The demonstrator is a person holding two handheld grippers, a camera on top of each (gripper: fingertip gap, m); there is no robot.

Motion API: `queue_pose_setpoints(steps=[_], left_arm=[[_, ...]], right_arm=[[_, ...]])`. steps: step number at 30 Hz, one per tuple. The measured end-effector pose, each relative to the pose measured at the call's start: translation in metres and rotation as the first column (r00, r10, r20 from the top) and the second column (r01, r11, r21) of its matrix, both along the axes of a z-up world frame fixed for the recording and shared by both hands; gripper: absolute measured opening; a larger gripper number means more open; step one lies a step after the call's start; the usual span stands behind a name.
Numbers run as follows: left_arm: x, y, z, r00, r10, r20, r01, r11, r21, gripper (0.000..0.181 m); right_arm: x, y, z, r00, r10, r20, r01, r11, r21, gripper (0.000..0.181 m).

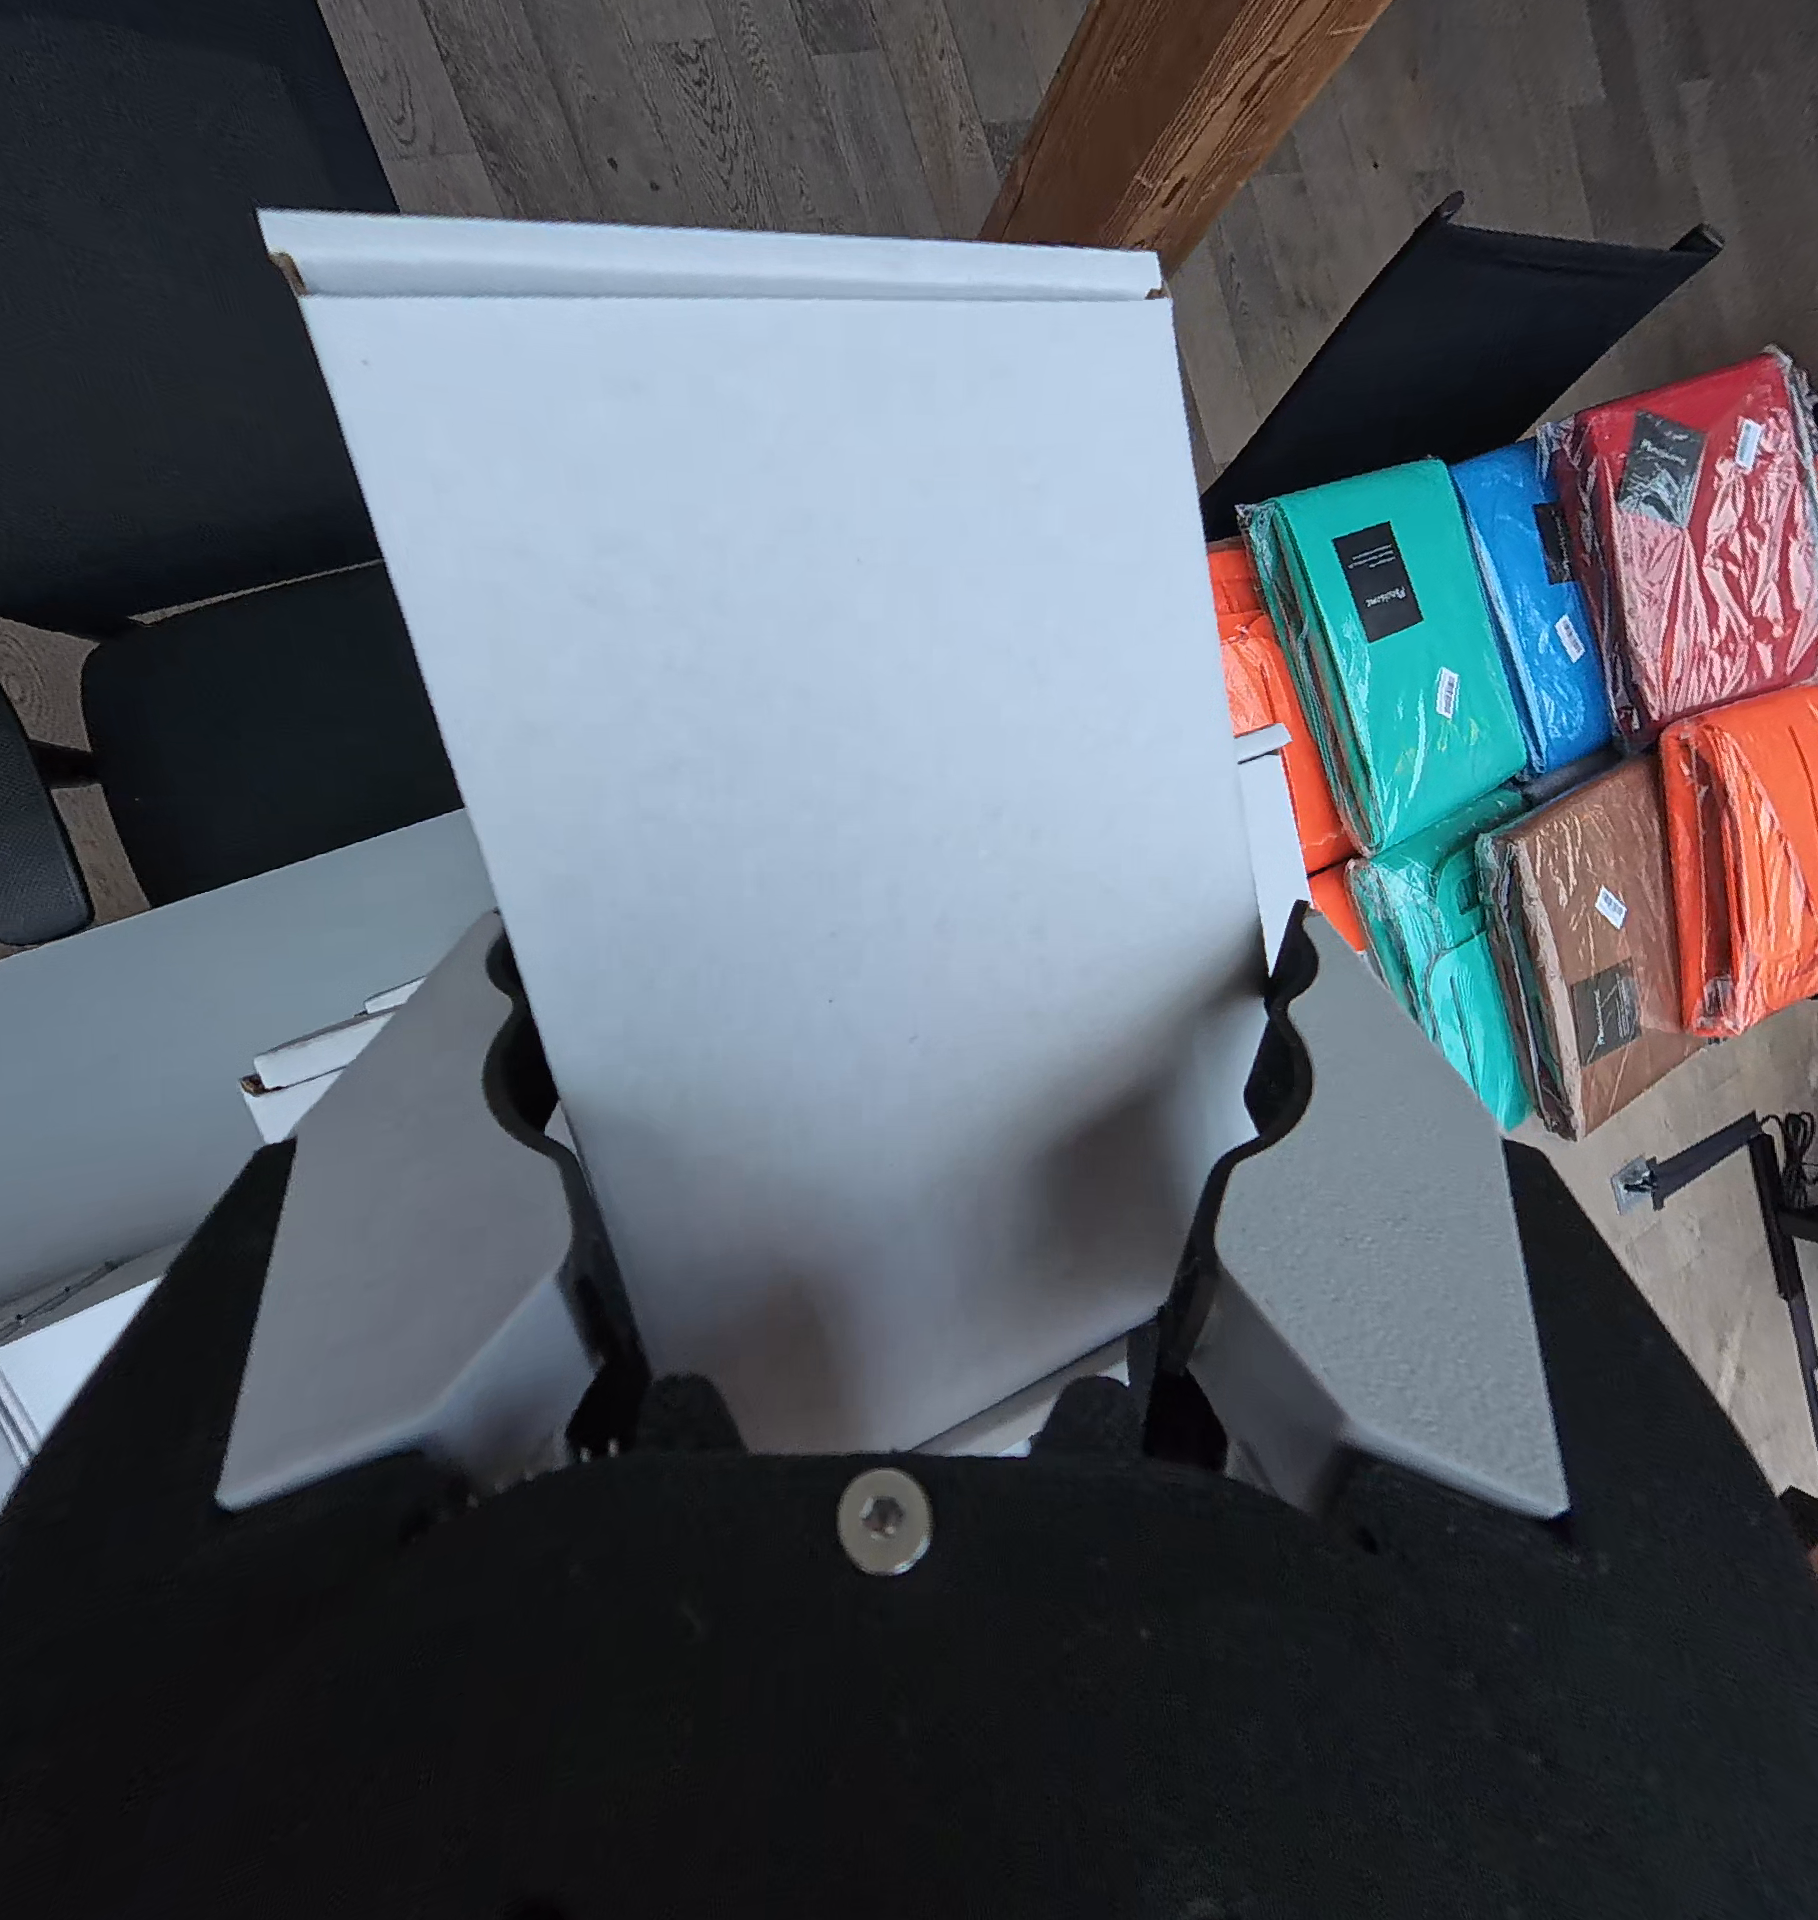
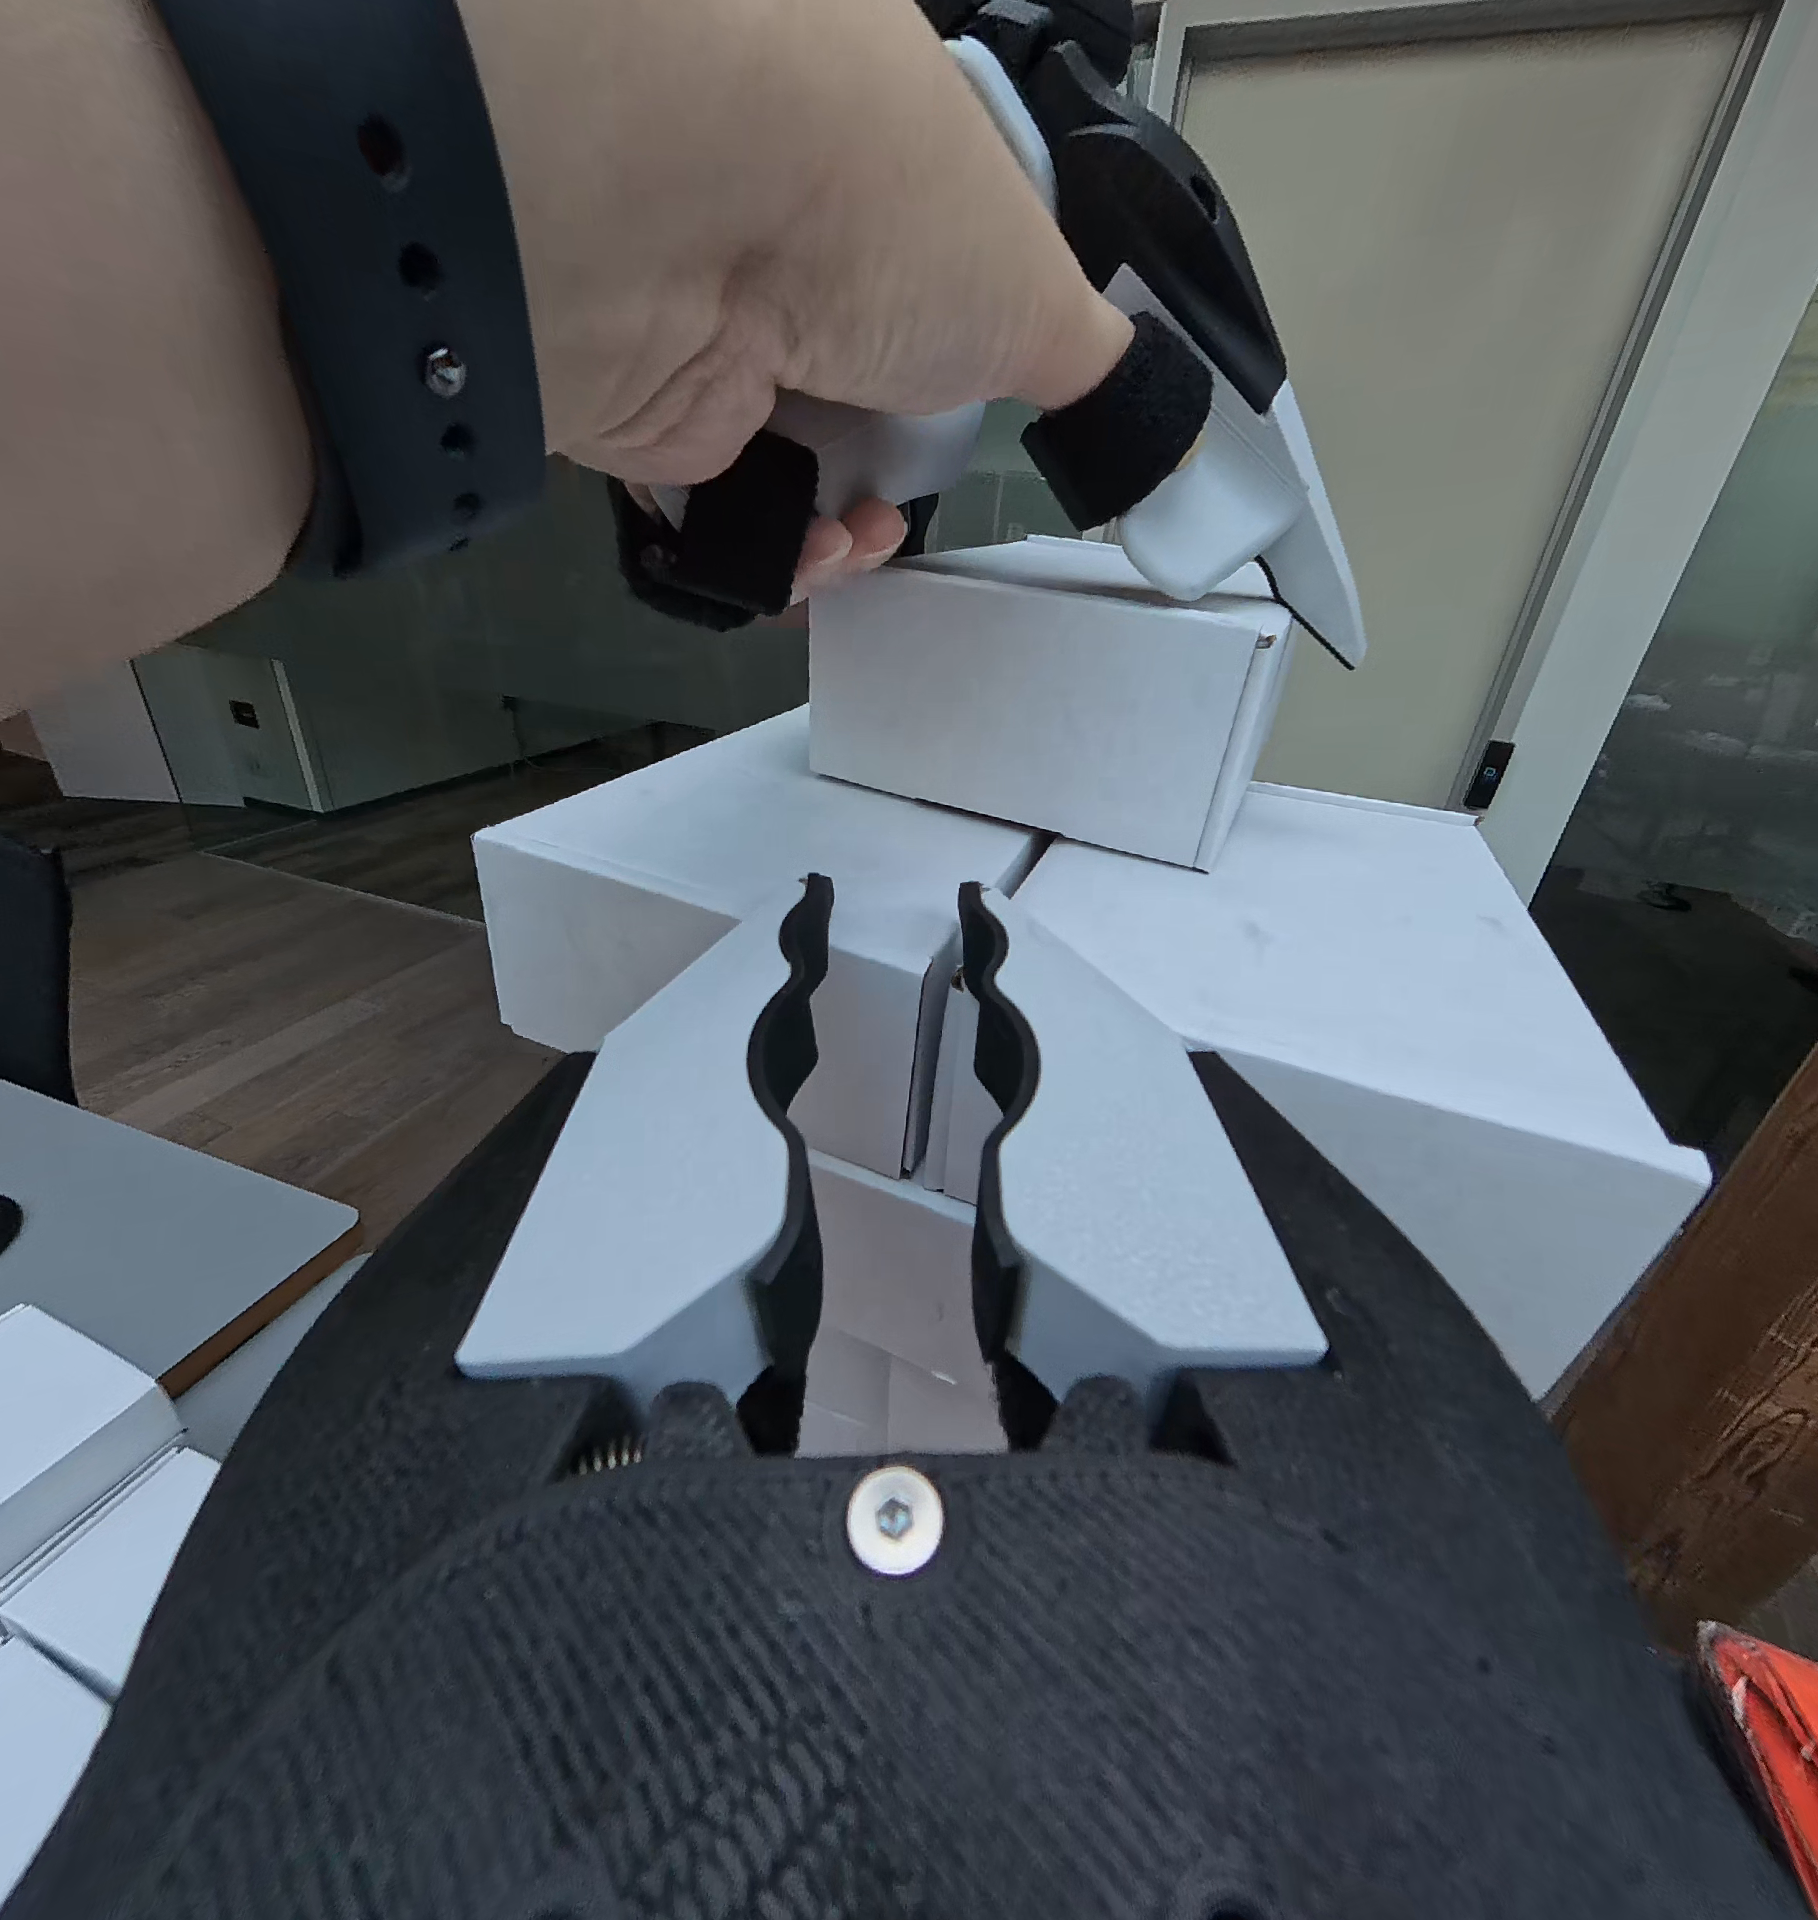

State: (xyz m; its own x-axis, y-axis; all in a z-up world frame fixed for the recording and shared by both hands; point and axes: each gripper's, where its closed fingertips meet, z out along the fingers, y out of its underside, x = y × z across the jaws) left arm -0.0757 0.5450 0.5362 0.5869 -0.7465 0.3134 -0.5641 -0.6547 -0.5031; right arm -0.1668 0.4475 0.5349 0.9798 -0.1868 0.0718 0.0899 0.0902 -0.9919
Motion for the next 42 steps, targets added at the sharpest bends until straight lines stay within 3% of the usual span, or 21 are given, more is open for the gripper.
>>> queue_pose_setpoints(steps=[5, 8, 12, 16, 18, 25, 30, 36, 42], left_arm=[[0.001, 0.000, -0.002, 1.000, 0.009, 0.025, -0.009, 1.000, -0.029, 0.137], [0.000, -0.001, -0.002, 1.000, 0.008, 0.029, -0.008, 1.000, -0.025, 0.137], [0.000, -0.001, -0.002, 0.999, 0.012, 0.041, -0.011, 1.000, -0.020, 0.137], [0.000, -0.001, -0.001, 0.999, 0.015, 0.040, -0.014, 1.000, -0.016, 0.137], [0.000, -0.001, -0.001, 0.999, 0.013, 0.042, -0.012, 1.000, -0.019, 0.137], [0.002, -0.007, 0.012, 0.994, 0.018, 0.112, -0.010, 0.998, -0.068, 0.137], [-0.009, -0.009, 0.013, 0.996, 0.015, 0.086, -0.014, 1.000, -0.016, 0.136], [0.005, -0.024, 0.021, 0.984, -0.010, 0.177, 0.024, 0.997, -0.076, 0.137], [-0.004, -0.047, 0.023, 0.993, -0.052, 0.109, 0.051, 0.999, 0.011, 0.136]], right_arm=[[-0.004, 0.002, -0.001, 0.999, 0.047, -0.020, -0.048, 0.995, -0.085, 0.025], [-0.003, 0.006, 0.001, 0.989, 0.104, -0.106, -0.119, 0.982, -0.145, 0.024], [0.010, 0.009, 0.014, 0.989, 0.096, -0.116, -0.115, 0.977, -0.177, 0.006], [0.005, 0.012, -0.005, 0.994, 0.084, -0.068, -0.106, 0.895, -0.434, 0.008], [0.004, 0.012, -0.007, 0.997, 0.065, -0.033, -0.073, 0.873, -0.482, 0.008], [0.001, 0.014, -0.007, 0.998, 0.052, -0.037, -0.063, 0.875, -0.479, 0.008], [-0.003, 0.013, -0.007, 0.995, 0.083, -0.060, -0.102, 0.876, -0.471, 0.008], [-0.004, 0.015, -0.008, 0.996, 0.072, -0.052, -0.088, 0.874, -0.478, 0.008], [-0.001, 0.014, -0.008, 0.996, 0.068, -0.052, -0.084, 0.883, -0.462, 0.008]])
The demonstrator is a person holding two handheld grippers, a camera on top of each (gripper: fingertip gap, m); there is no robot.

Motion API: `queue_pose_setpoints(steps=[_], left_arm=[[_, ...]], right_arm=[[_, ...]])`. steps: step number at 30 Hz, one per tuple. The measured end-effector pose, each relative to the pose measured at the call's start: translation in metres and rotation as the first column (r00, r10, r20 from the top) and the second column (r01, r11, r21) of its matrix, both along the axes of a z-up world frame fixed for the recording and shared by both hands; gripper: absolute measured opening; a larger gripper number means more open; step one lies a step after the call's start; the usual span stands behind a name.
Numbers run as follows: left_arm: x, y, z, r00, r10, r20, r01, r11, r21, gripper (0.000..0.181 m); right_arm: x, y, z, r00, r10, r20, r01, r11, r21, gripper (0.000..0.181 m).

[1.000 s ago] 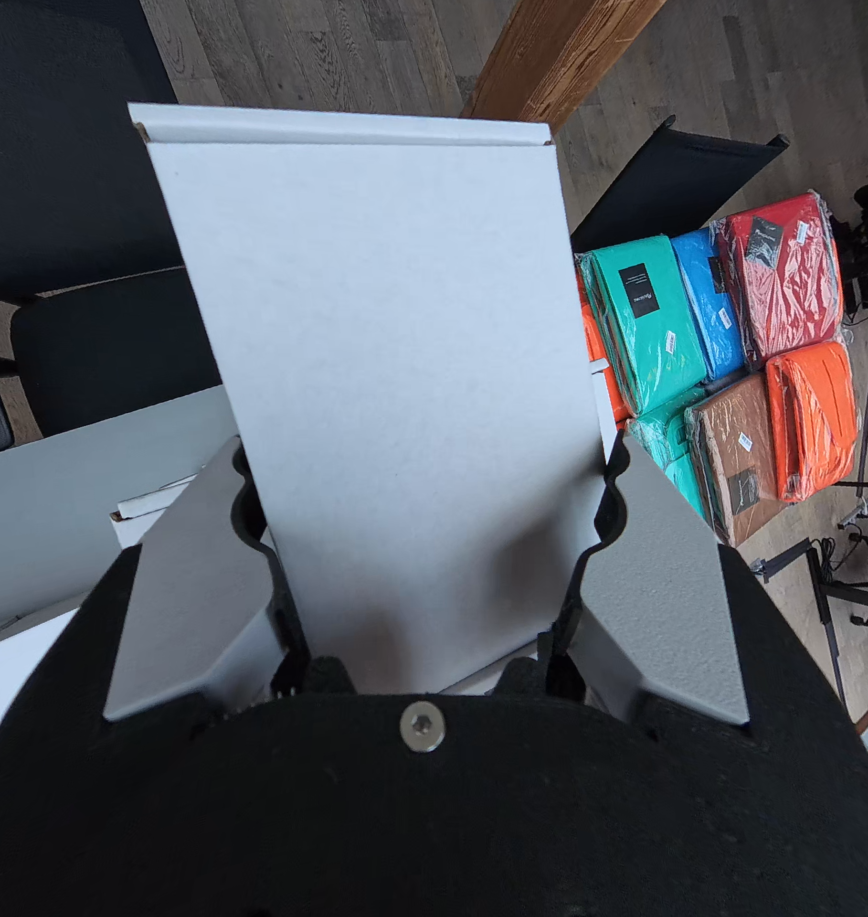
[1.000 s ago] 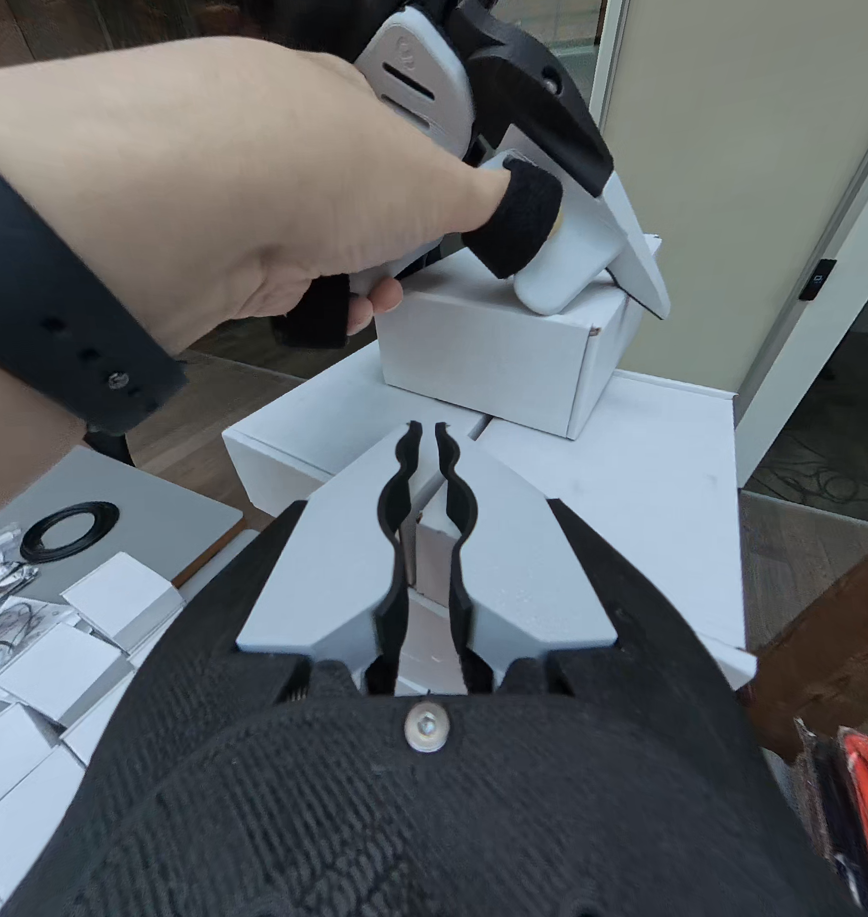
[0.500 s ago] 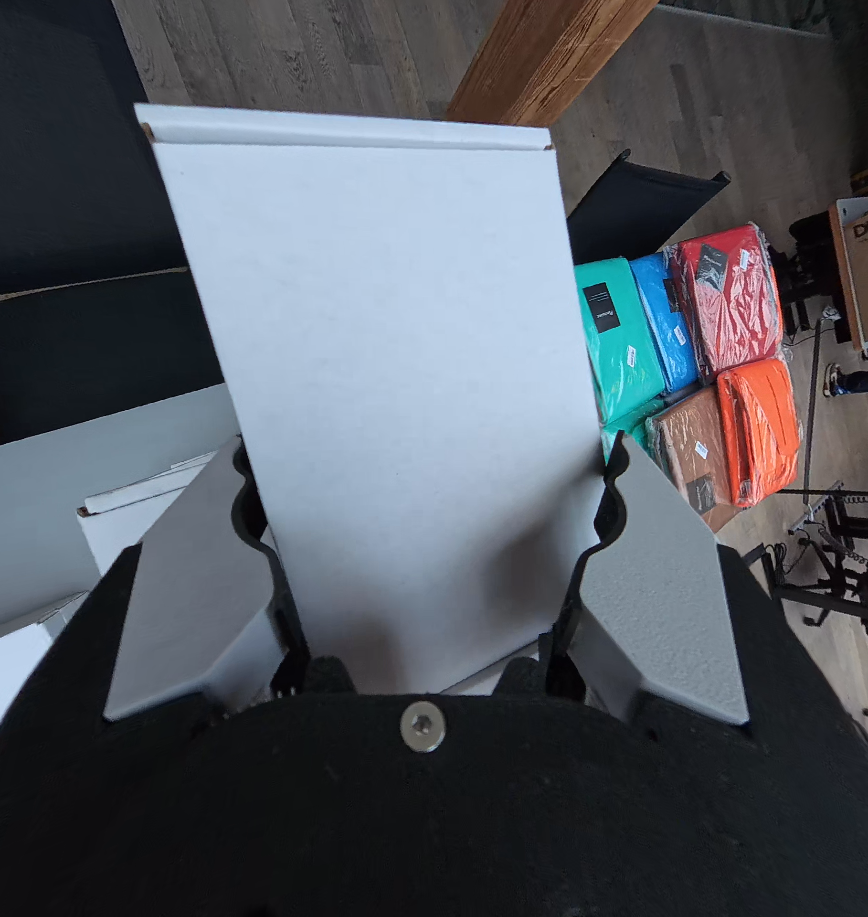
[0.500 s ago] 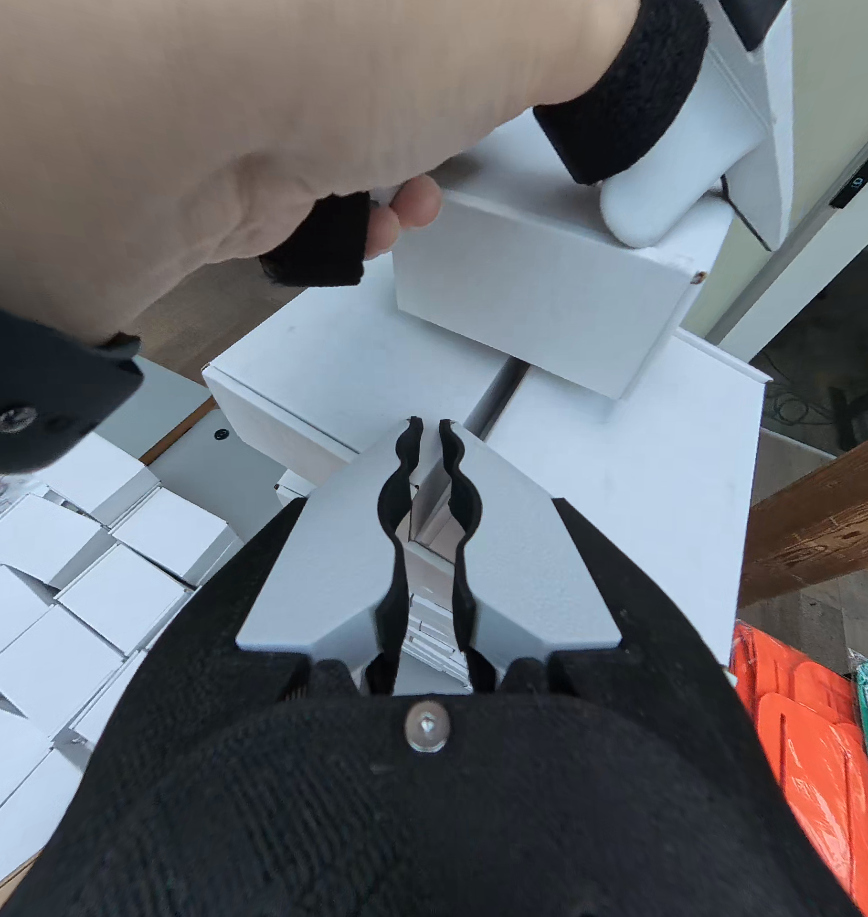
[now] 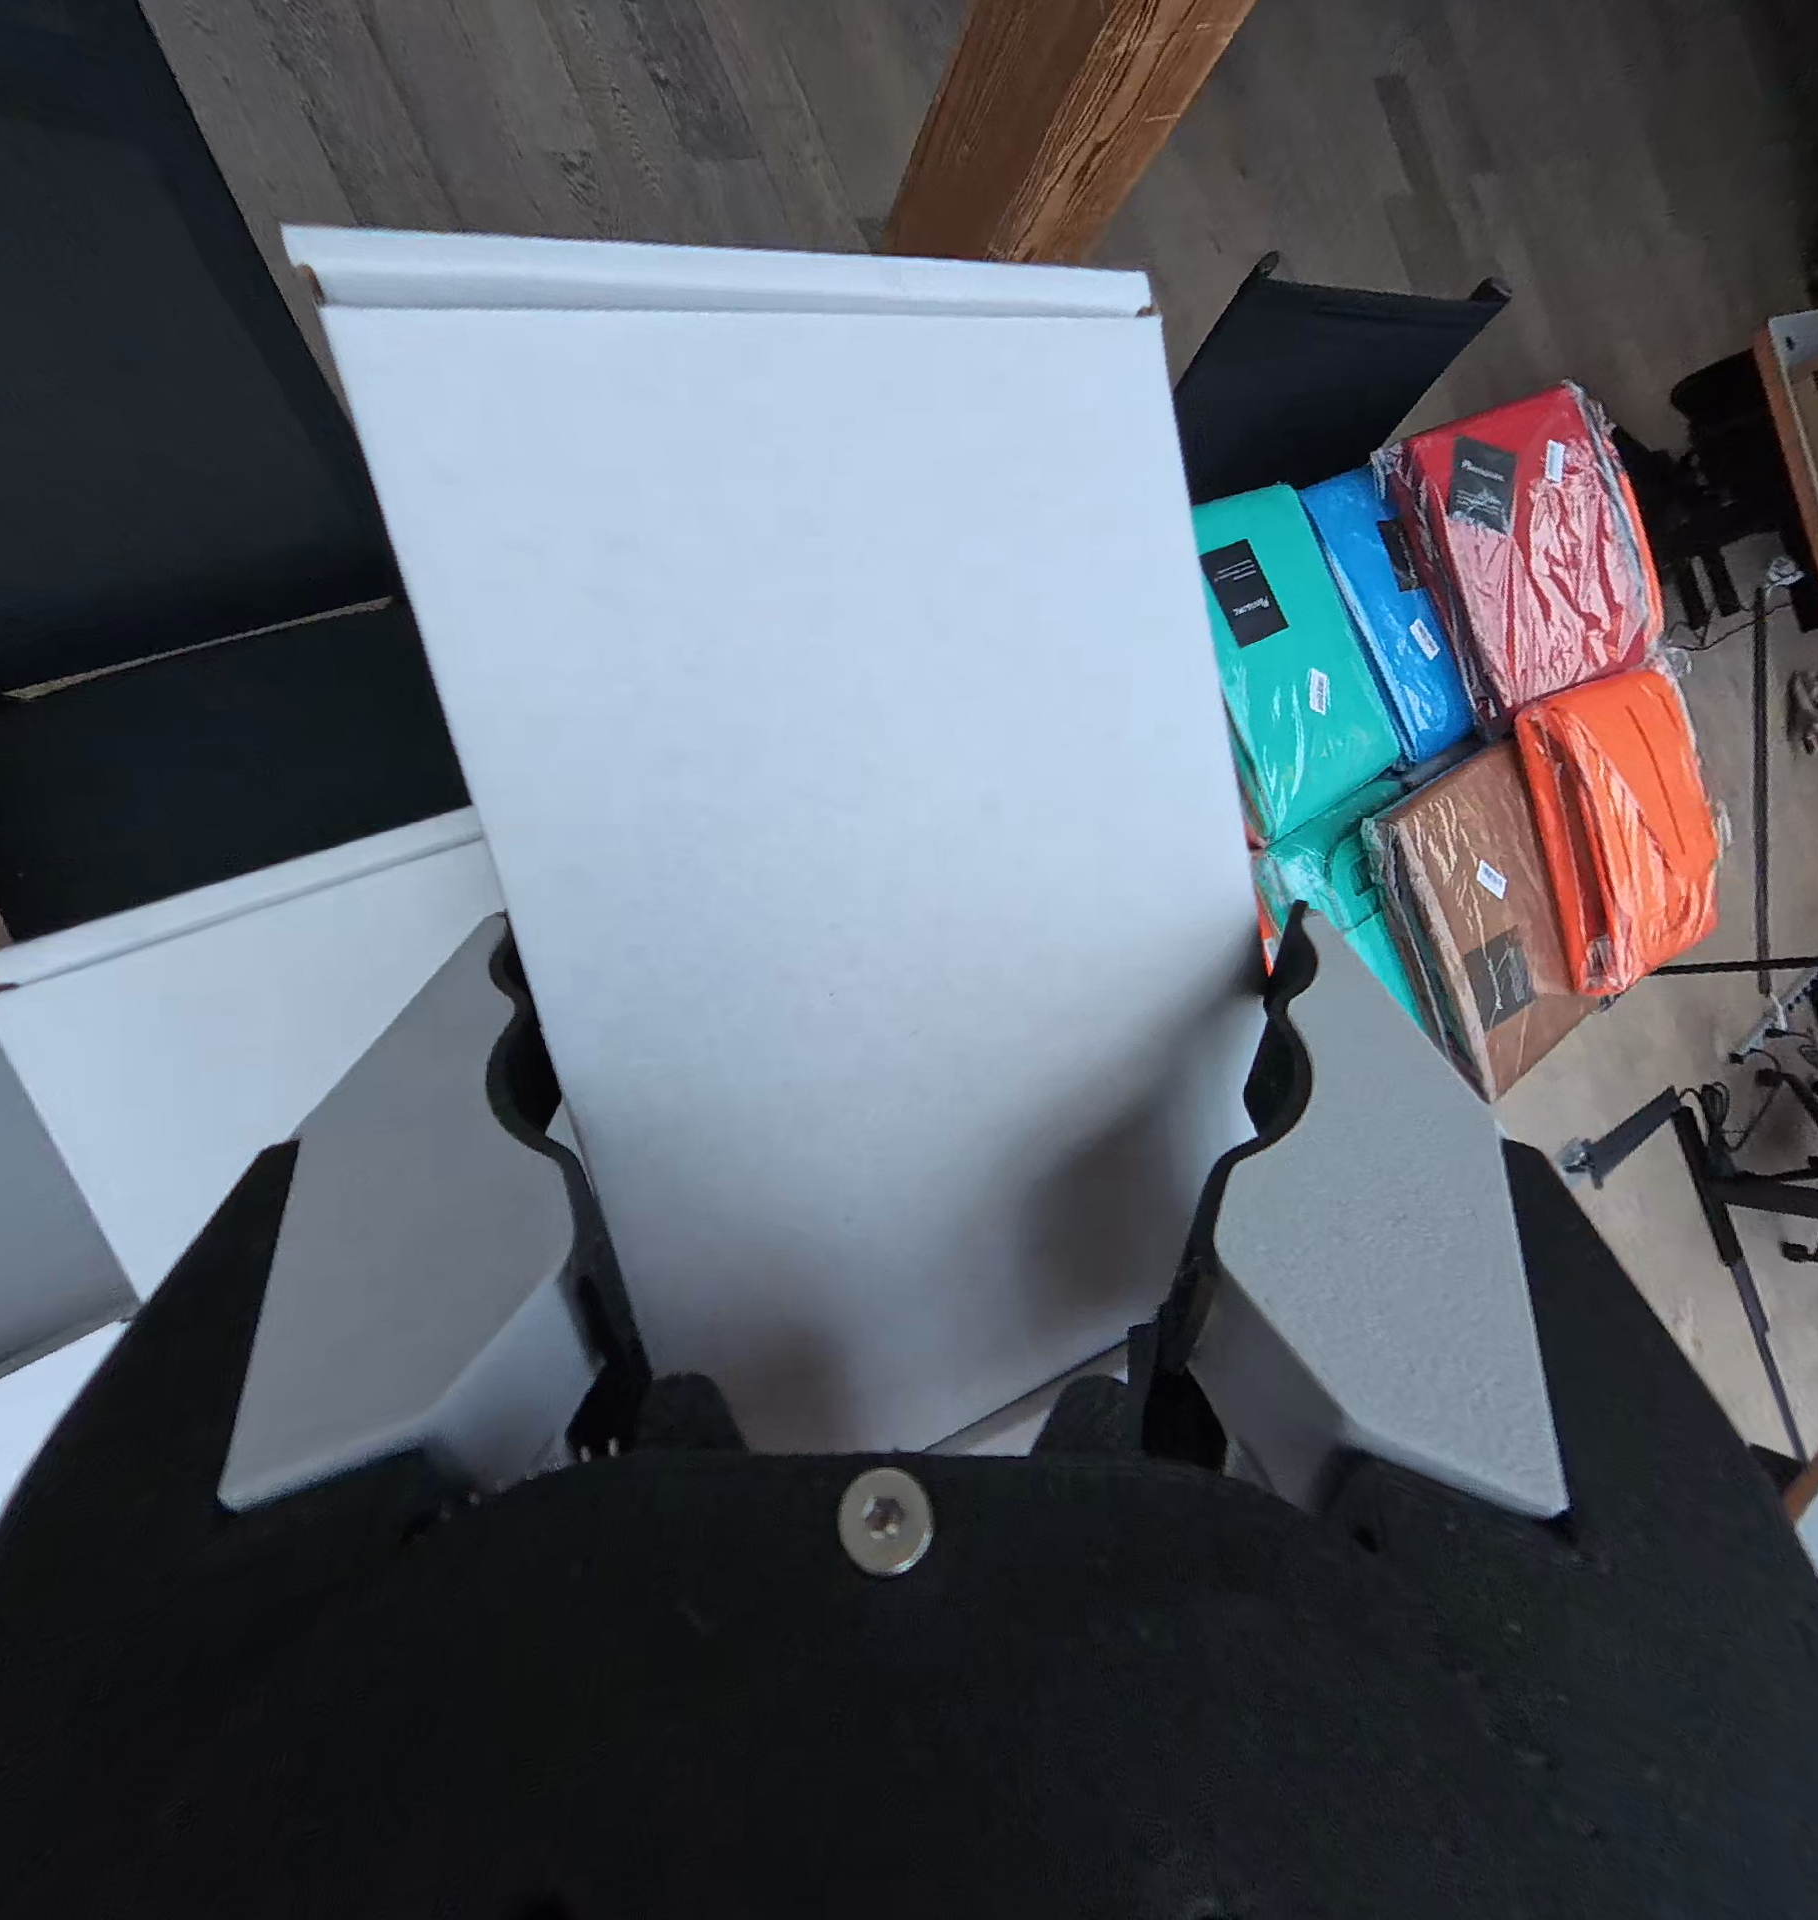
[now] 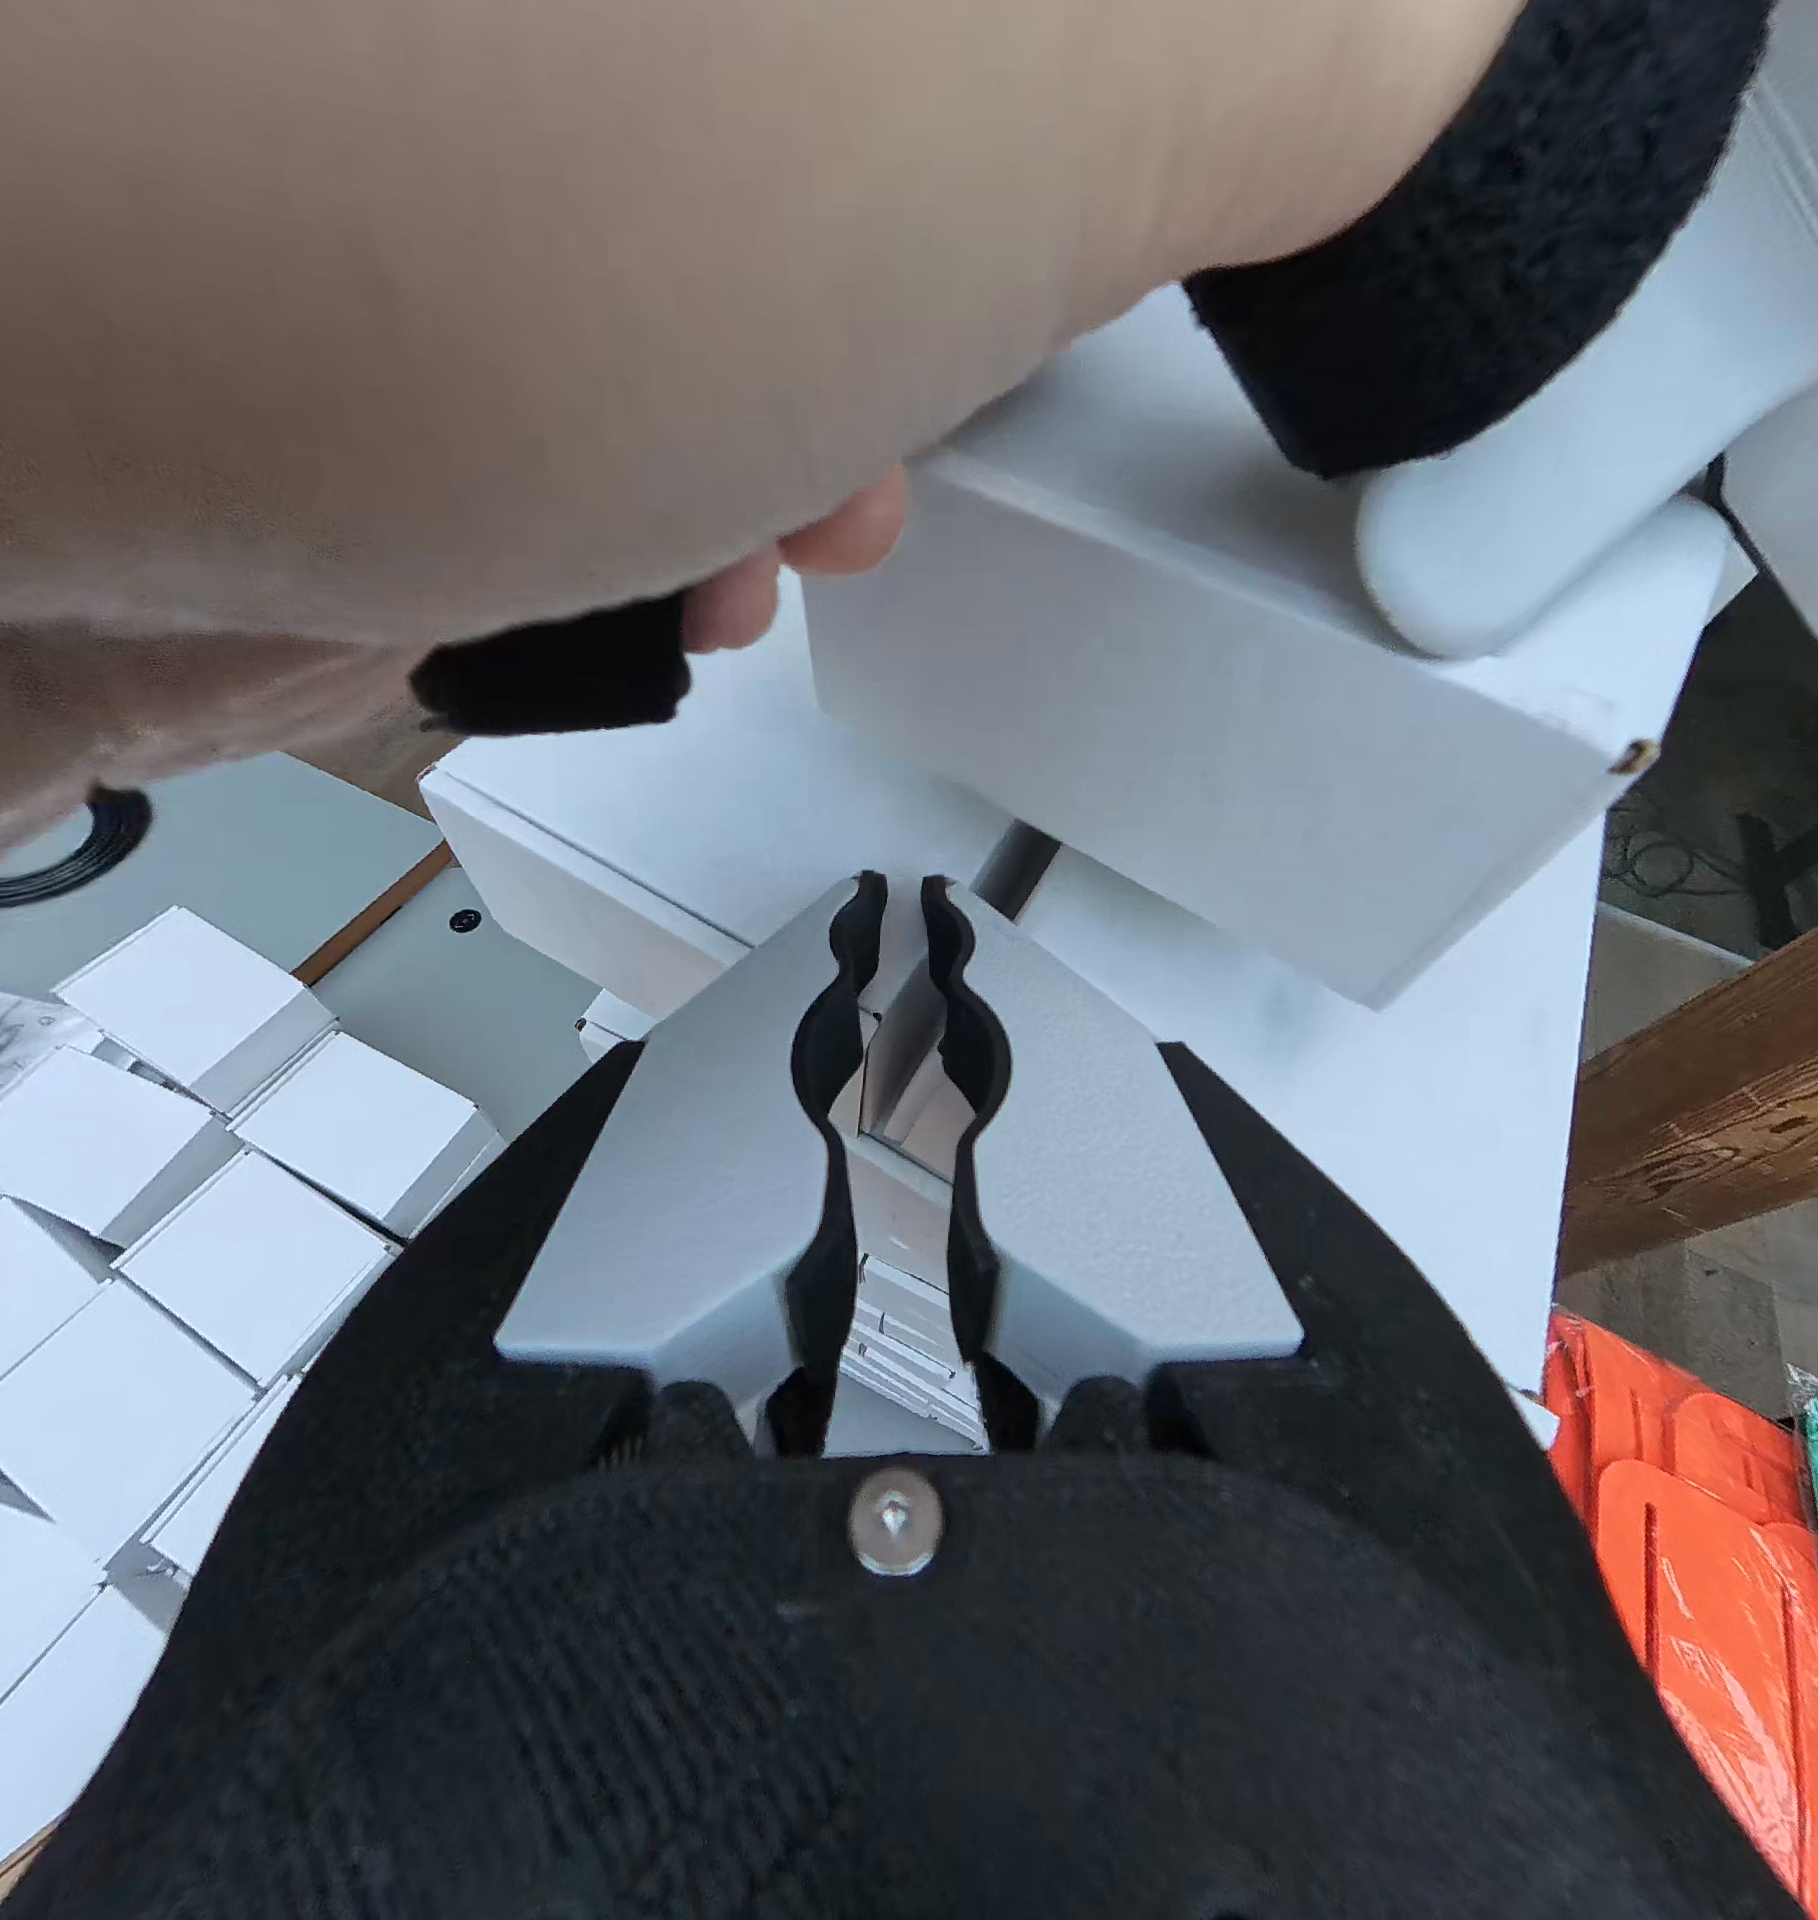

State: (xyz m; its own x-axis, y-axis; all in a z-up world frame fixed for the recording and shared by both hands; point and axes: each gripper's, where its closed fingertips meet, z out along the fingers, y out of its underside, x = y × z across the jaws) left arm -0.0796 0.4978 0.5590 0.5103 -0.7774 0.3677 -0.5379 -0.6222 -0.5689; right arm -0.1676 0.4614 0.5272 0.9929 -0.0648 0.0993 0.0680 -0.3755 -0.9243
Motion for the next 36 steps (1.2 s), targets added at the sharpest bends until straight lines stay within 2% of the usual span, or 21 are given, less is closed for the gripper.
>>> queue_pose_setpoints(steps=[4, 6, 7, 17, 24, 28, 30, 32, 34, 36], left_arm=[[-0.010, -0.011, -0.008, 0.997, 0.001, -0.075, 0.003, 0.999, 0.046, 0.136], [-0.012, -0.009, -0.008, 0.997, 0.025, -0.076, -0.018, 0.995, 0.096, 0.125], [-0.013, -0.009, -0.009, 0.996, 0.031, -0.079, -0.023, 0.994, 0.102, 0.125], [-0.023, -0.010, -0.005, 0.995, 0.069, -0.075, -0.062, 0.994, 0.088, 0.121], [-0.021, -0.011, -0.013, 0.998, 0.057, 0.007, -0.057, 0.998, -0.008, 0.123], [-0.023, -0.005, -0.014, 0.997, 0.057, 0.045, -0.058, 0.998, 0.007, 0.123], [-0.025, -0.003, -0.013, 0.996, 0.063, 0.066, -0.063, 0.998, 0.002, 0.123], [-0.026, -0.001, -0.013, 0.995, 0.067, 0.077, -0.067, 0.998, -0.001, 0.123], [-0.028, -0.002, -0.012, 0.994, 0.066, 0.083, -0.066, 0.998, -0.004, 0.123], [-0.029, -0.002, -0.012, 0.994, 0.064, 0.092, -0.064, 0.998, -0.003, 0.123]], right_arm=[[0.001, -0.001, 0.000, 1.000, 0.005, -0.009, -0.005, 1.000, 0.003, 0.008], [-0.002, -0.002, 0.000, 1.000, 0.021, -0.022, -0.021, 1.000, 0.005, 0.008], [-0.003, -0.003, 0.000, 1.000, 0.023, -0.020, -0.023, 1.000, 0.006, 0.008], [-0.006, -0.006, 0.000, 0.999, 0.041, 0.016, -0.041, 0.999, 0.004, 0.008], [-0.006, -0.008, 0.001, 0.996, 0.080, 0.051, -0.082, 0.996, 0.039, 0.007], [-0.011, -0.012, 0.005, 0.990, 0.128, 0.056, -0.132, 0.989, 0.071, 0.016], [-0.011, -0.022, 0.016, 0.986, 0.139, 0.090, -0.149, 0.982, 0.113, 0.018], [-0.006, -0.040, 0.044, 0.983, 0.121, 0.135, -0.149, 0.963, 0.223, 0.017], [0.012, -0.058, 0.072, 0.982, 0.069, 0.174, -0.123, 0.938, 0.324, 0.009], [0.038, -0.062, 0.086, 0.988, 0.021, 0.156, -0.073, 0.939, 0.336, 0.007]])
